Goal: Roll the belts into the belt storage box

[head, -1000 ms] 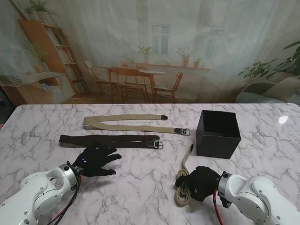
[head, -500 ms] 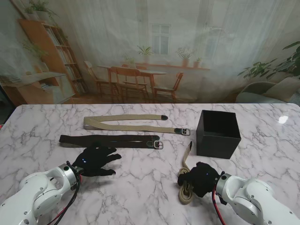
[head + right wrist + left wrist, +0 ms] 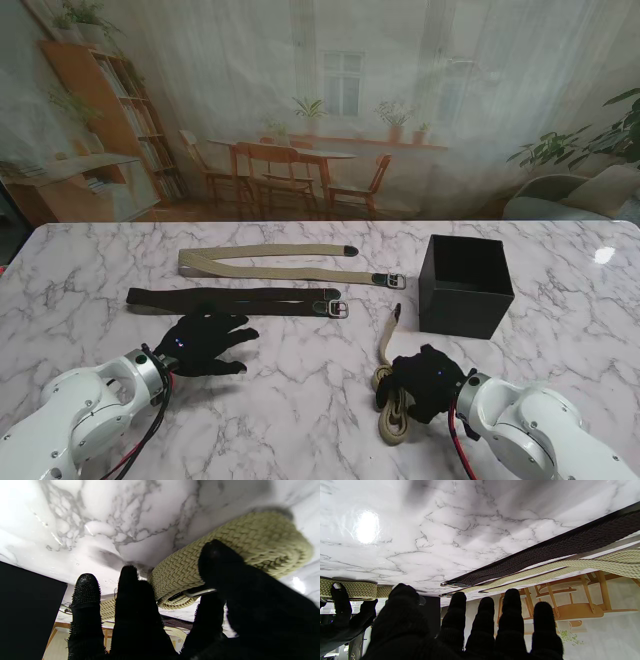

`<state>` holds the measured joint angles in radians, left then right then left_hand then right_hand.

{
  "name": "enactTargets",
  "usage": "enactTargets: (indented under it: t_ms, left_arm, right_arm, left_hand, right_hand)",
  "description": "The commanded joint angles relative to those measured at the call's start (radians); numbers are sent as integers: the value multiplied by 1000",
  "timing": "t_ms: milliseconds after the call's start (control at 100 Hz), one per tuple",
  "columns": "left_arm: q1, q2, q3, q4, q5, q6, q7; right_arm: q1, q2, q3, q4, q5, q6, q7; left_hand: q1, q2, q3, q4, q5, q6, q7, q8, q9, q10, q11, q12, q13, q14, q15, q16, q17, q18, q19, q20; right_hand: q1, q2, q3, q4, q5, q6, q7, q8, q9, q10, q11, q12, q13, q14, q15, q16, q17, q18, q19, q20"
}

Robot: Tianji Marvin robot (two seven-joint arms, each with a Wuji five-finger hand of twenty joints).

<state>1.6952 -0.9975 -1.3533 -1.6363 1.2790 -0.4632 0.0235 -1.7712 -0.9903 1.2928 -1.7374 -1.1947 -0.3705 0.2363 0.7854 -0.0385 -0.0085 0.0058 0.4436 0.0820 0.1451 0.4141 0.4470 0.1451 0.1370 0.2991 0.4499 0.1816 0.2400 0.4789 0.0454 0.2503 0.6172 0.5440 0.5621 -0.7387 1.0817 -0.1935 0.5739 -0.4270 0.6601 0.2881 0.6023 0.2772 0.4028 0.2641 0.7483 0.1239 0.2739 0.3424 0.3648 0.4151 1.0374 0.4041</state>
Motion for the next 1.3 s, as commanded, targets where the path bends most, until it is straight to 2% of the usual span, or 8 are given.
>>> enactTargets:
  t_ms: [0, 370, 740, 800, 950, 1150, 1240, 1290]
  left_arm:
    - [3, -1, 0, 2, 0, 1, -12]
    - [6, -1, -2, 1, 0, 0, -12]
    - [8, -2, -3, -1, -2, 3, -17]
    - [9, -2, -4, -2, -2, 3, -18]
    - [10, -2, -7, -2, -1, 2, -16]
    - [10, -2, -7, -2, 0, 2, -13]
    - [11, -2, -8, -2, 0, 2, -13]
    - [11, -2, -8, -2, 1, 1, -12]
  right_arm:
    - [-12, -2, -15, 23, -4, 14, 14]
    - [-20, -15, -29, 41, 12, 99, -77]
    - [-9, -27, -69, 72, 22, 302, -98]
    - [-4, -28, -75, 79, 25, 309, -103]
    - [-3, -31, -76, 90, 40, 299, -140]
    - [-12, -38, -66, 96, 56, 274, -215]
    - [-12, -43, -64, 106, 69, 258, -264]
    - [-12, -45, -62, 111, 70, 246, -287]
  left_hand:
    - [19, 49, -19, -23, 23, 20, 10, 7, -17, 5, 4, -3, 0, 4, -16, 1, -20, 32, -37, -11]
    - [14, 50, -20, -24, 24, 19, 10, 8, -17, 5, 3, -3, 0, 4, -16, 1, -21, 32, -38, -11]
    - [13, 51, -20, -24, 32, 20, 14, 10, -13, 4, 4, -2, 1, 3, -16, 1, -21, 32, -39, -11]
    - [13, 51, -20, -24, 34, 19, 15, 10, -13, 5, 3, -2, 0, 3, -17, 1, -22, 32, -39, -11]
    - [12, 51, -20, -24, 38, 18, 17, 11, -12, 5, 4, -2, 0, 4, -17, 1, -22, 32, -40, -11]
    - [11, 53, -20, -24, 41, 17, 18, 12, -12, 5, 3, -2, 1, 5, -17, 1, -21, 33, -40, -10]
    - [10, 53, -20, -24, 43, 15, 19, 13, -11, 5, 3, -2, 1, 5, -16, 1, -21, 33, -40, -10]
    - [11, 53, -20, -24, 43, 16, 19, 13, -12, 4, 3, -2, 1, 4, -16, 1, -21, 33, -41, -10]
  right_hand:
    - [-95, 56, -78, -42, 266, 137, 388, 14, -113, -26, -83, -44, -45, 37, -53, -40, -10, 59, -23, 1]
    - [-70, 82, -33, -39, 227, 242, 539, -8, -198, -21, -59, -46, -96, 72, -72, -111, -37, 86, -51, -62]
    - [-37, 123, -61, -38, 161, 303, 608, -31, -158, 0, -6, -26, -96, 70, -44, -117, -68, 61, -38, -93]
    - [-25, 129, -67, -44, 148, 315, 620, -35, -49, -22, 23, -18, -59, 61, -22, -110, -58, 58, -29, -94]
    - [10, 132, -73, -52, 95, 324, 660, -42, 245, -179, 179, 64, 35, 21, 9, -88, -27, 41, -14, -114]
    - [57, 112, -52, -65, 18, 272, 693, -6, 411, -222, 381, 219, 202, -15, 68, -44, 65, -17, 31, -124]
    - [99, 112, -46, -67, -25, 256, 608, 75, 479, -245, 432, 250, 279, -36, 110, 2, 118, -48, 76, -118]
    - [104, 108, -45, -67, -65, 262, 551, 59, 511, -265, 461, 261, 319, -48, 134, 17, 142, -66, 95, -111]
